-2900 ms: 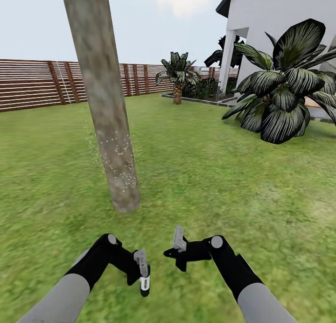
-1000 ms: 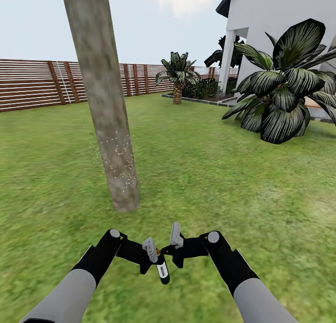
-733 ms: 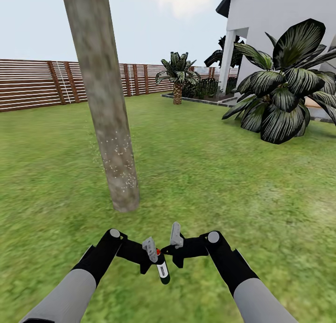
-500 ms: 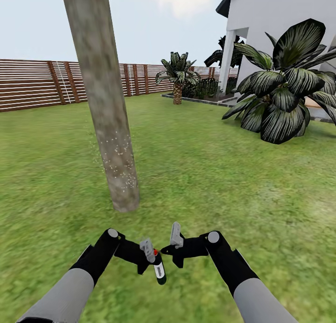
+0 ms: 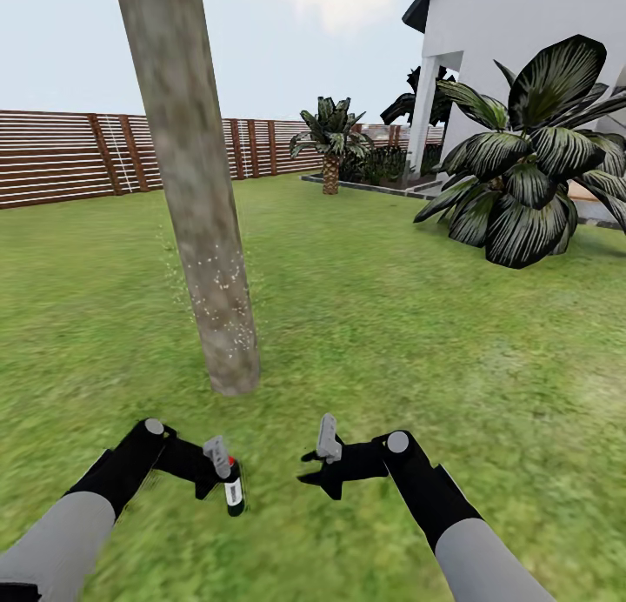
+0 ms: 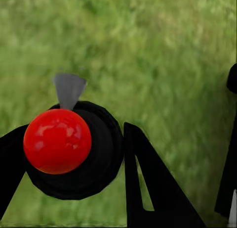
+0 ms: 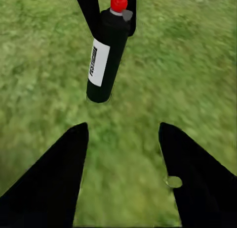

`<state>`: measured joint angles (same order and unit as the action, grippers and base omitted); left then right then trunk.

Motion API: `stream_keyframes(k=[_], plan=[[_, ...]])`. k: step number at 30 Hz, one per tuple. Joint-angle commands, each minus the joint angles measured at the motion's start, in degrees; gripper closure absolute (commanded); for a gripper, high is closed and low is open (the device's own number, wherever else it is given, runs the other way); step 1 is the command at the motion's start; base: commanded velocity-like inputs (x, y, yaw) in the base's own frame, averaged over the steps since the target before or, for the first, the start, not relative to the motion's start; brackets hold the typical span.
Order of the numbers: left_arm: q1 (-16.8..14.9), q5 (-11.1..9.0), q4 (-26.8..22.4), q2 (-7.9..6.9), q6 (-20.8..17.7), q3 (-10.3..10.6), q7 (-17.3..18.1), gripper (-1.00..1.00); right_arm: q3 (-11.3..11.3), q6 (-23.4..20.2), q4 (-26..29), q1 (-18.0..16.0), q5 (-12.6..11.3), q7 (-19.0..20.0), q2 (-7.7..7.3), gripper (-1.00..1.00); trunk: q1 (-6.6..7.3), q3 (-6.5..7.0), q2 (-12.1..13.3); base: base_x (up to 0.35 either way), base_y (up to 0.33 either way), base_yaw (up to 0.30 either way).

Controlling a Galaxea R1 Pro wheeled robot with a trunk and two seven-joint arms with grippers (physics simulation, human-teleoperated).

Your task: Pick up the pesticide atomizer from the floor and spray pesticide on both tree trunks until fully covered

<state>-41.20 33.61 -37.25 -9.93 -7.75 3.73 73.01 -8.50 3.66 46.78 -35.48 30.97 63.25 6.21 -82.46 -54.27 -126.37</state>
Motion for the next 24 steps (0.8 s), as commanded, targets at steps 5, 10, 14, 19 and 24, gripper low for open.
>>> stream_keyframes(k=[5,10,14,19,24], plan=[[0.01,0.1,-0.14,-1.58,-0.6,0.0,-0.41,1.0,0.11,0.43,0.04,-0.02,0.49,-0.07,-0.01,-1.0,0.01,-0.05,-0.02,0.0,0.0,0.0],[0.67,-0.34,0.03,-3.52,-0.69,-0.37,-11.09,1.0,0.47,0.57,-0.89,0.12,0.51,-5.49,-0.25,-1.0,0.01,-0.05,-0.02,0.0,0.0,0.0],[1.0,-1.39,1.94,-2.93,-0.63,-7.62,-22.08,1.0,0.63,0.88,-10.12,0.32,-0.15,-30.14,-0.09,-1.0,0.01,-0.05,-0.02,0.0,0.0,0.0],[3.35,-7.04,6.51,-2.41,0.16,-16.78,-34.98,1.0,9.68,2.81,-12.68,1.36,-12.19,-44.69,-1.2,-1.0,0.01,-0.05,-0.02,0.0,0.0,0.0],[13.29,-17.59,6.94,2.71,11.11,-17.75,-60.81,1.0,21.97,12.13,-12.73,10.79,-14.23,-54.9,-6.26,-1.0,0.01,-0.05,-0.02,0.0,0.0,0.0]])
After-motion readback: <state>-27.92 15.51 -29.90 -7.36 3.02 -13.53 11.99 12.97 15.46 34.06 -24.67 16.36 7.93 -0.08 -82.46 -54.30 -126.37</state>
